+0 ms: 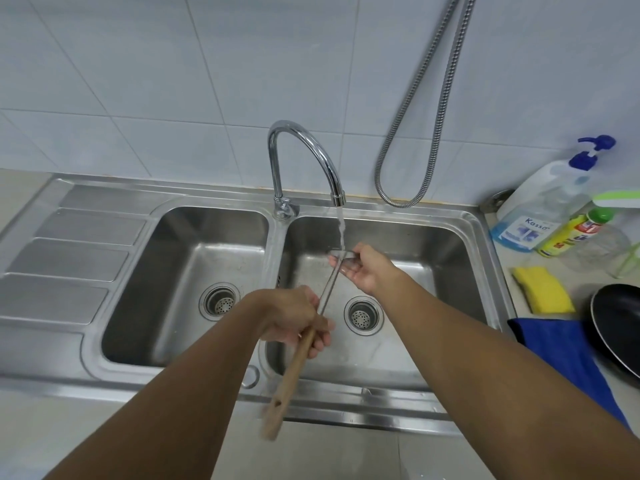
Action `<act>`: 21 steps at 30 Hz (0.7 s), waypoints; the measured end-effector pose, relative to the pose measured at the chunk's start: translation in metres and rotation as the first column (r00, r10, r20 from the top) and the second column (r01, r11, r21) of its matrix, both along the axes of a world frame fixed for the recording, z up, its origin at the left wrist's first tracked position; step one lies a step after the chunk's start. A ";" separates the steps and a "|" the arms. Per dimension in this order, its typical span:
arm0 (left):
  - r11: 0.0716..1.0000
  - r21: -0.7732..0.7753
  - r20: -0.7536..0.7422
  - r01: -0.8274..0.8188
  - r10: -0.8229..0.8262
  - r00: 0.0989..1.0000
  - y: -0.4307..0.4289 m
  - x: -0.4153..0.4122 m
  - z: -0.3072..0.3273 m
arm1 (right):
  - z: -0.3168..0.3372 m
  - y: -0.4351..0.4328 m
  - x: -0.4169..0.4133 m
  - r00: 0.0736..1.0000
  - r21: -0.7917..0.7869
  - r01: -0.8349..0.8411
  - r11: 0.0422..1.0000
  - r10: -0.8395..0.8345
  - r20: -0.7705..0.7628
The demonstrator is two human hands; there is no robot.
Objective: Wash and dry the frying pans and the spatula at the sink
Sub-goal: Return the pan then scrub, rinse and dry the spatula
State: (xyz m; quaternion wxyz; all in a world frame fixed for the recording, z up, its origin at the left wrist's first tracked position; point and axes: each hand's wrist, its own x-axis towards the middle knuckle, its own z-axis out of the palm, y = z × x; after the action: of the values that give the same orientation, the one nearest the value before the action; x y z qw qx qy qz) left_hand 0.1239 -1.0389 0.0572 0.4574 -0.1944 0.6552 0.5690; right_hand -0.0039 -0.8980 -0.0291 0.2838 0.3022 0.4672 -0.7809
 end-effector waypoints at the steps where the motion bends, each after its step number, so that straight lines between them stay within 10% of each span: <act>1: 0.999 0.029 0.032 0.033 -0.034 0.999 0.001 0.000 0.001 | -0.002 0.001 -0.001 1.000 0.032 0.023 0.999 -0.023 -0.005; 6: 0.997 0.070 0.072 0.022 -0.027 0.997 0.000 0.003 -0.004 | -0.002 -0.003 -0.001 0.999 0.030 0.054 0.998 -0.054 -0.009; 15: 0.987 0.023 -0.039 -0.157 0.158 0.987 0.002 -0.014 -0.017 | 0.023 -0.001 0.007 0.762 0.222 -0.620 0.753 0.645 -0.062; 21: 0.979 -0.163 0.004 0.124 -0.125 0.992 -0.008 -0.039 -0.029 | 0.031 0.016 0.004 0.863 0.327 -0.463 0.824 0.503 -0.046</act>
State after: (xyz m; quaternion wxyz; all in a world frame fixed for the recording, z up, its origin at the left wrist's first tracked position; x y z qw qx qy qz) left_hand 0.0847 -1.0471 0.0286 0.4725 -0.1880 0.7118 0.4844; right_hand 0.0005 -0.8822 0.0016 0.3913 0.1624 0.6608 -0.6195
